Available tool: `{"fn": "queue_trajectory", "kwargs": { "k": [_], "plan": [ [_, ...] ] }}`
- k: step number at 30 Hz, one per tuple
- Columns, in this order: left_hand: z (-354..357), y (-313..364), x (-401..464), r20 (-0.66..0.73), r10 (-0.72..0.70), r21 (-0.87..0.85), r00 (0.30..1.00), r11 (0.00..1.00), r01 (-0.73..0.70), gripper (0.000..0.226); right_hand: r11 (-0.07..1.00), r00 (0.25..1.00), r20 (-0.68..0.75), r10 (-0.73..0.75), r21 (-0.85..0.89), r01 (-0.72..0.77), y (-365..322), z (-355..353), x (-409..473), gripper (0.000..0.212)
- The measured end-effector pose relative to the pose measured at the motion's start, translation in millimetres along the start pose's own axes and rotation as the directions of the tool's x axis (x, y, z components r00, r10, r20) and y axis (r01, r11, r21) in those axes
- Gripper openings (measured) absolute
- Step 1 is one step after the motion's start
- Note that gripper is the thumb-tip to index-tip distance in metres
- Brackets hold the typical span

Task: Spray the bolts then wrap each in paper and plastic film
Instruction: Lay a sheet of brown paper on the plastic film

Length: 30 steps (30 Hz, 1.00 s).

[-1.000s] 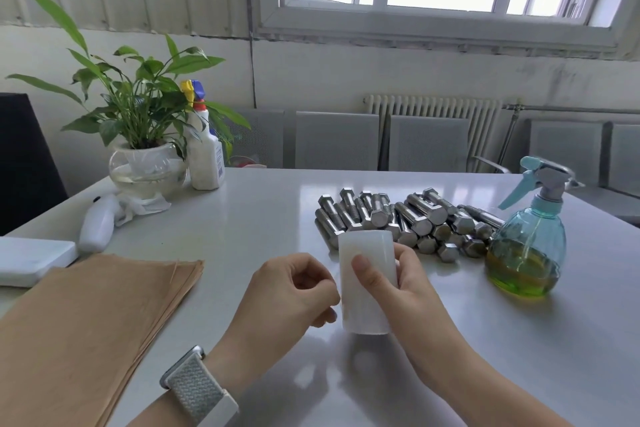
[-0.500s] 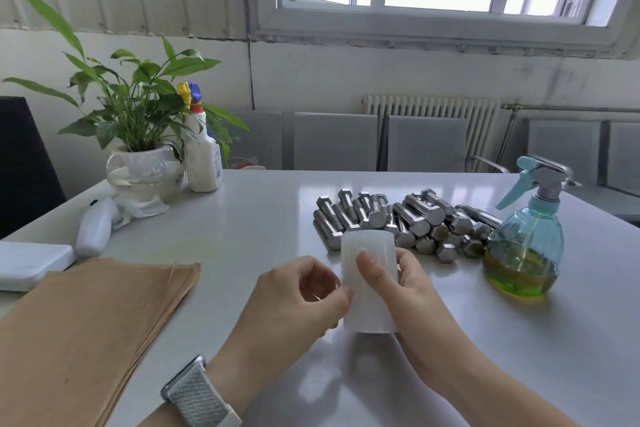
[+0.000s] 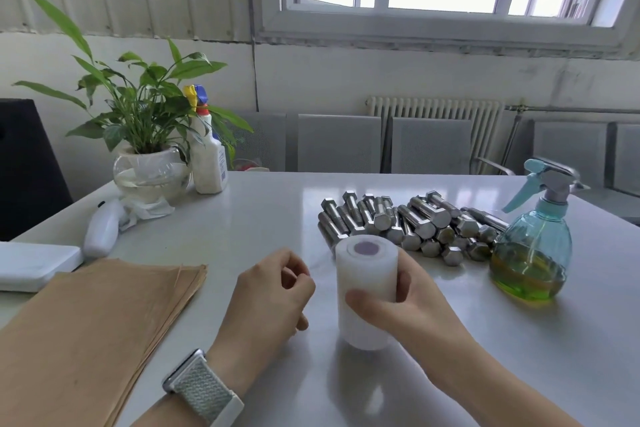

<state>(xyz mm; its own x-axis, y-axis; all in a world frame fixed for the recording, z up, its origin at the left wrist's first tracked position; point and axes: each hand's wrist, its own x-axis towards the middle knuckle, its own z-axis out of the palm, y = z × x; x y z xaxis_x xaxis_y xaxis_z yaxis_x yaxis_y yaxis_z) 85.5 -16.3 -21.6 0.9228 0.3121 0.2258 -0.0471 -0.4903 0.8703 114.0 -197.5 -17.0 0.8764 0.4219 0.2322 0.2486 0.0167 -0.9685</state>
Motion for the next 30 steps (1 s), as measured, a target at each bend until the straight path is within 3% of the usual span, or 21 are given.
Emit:
{"fn": "queue_trajectory", "kwargs": {
  "k": [2, 4, 7, 9, 11, 14, 17, 21, 27, 30],
  "plan": [
    [-2.9, 1.5, 3.3, 0.096, -0.146, -0.201, 0.985, 0.966, 0.163, 0.009, 0.969, 0.993, 0.033, -0.109, -0.218, 0.114, -1.6, -2.4, -3.4, 0.055],
    [-6.9, 7.2, 5.3, 0.296, -0.319, -0.412, 0.900, 0.808, 0.422, 0.017, 0.885, 0.972, 0.100, -0.213, -0.403, 0.235, -2.3, -6.2, -7.2, 0.065],
    [-18.6, 8.7, 9.8, 0.547, -0.344, -0.513, 0.763, 0.582, 0.630, 0.050, 0.751, 0.922, 0.254, -0.292, -0.536, 0.386, -3.4, -14.3, -7.0, 0.075],
    [-24.0, 7.5, 10.7, 0.601, -0.277, -0.557, 0.750, 0.528, 0.641, 0.061, 0.609, 0.864, 0.382, -0.328, -0.614, 0.503, -3.4, -17.7, -5.1, 0.075],
    [-22.9, 7.3, 8.5, 0.616, -0.232, -0.551, 0.753, 0.557, 0.622, 0.048, 0.491, 0.828, 0.460, -0.319, -0.667, 0.560, -2.5, -17.2, -4.2, 0.070],
    [-16.8, 5.1, 7.0, 0.580, -0.294, -0.523, 0.759, 0.580, 0.624, 0.023, 0.367, 0.802, 0.508, -0.313, -0.715, 0.596, 1.8, -16.3, -5.0, 0.063],
    [-17.3, -0.4, 9.9, 0.548, -0.381, -0.527, 0.744, 0.533, 0.662, 0.025, 0.277, 0.797, 0.515, -0.316, -0.753, 0.597, 3.2, -17.0, -6.7, 0.069],
    [-20.4, -0.1, 9.7, 0.622, -0.380, -0.507, 0.684, 0.471, 0.722, 0.033, 0.158, 0.765, 0.533, -0.361, -0.774, 0.613, 1.3, -17.0, -5.2, 0.071],
    [-19.6, 2.3, 3.7, 0.636, -0.353, -0.407, 0.686, 0.602, 0.687, 0.041, 0.047, 0.694, 0.611, -0.381, -0.737, 0.674, 0.4, -18.1, -3.7, 0.087],
    [-17.8, 6.3, 0.6, 0.639, -0.335, -0.503, 0.693, 0.499, 0.705, 0.029, 0.036, 0.675, 0.631, -0.383, -0.720, 0.694, 1.0, -15.9, -5.0, 0.093]
  ]
}}
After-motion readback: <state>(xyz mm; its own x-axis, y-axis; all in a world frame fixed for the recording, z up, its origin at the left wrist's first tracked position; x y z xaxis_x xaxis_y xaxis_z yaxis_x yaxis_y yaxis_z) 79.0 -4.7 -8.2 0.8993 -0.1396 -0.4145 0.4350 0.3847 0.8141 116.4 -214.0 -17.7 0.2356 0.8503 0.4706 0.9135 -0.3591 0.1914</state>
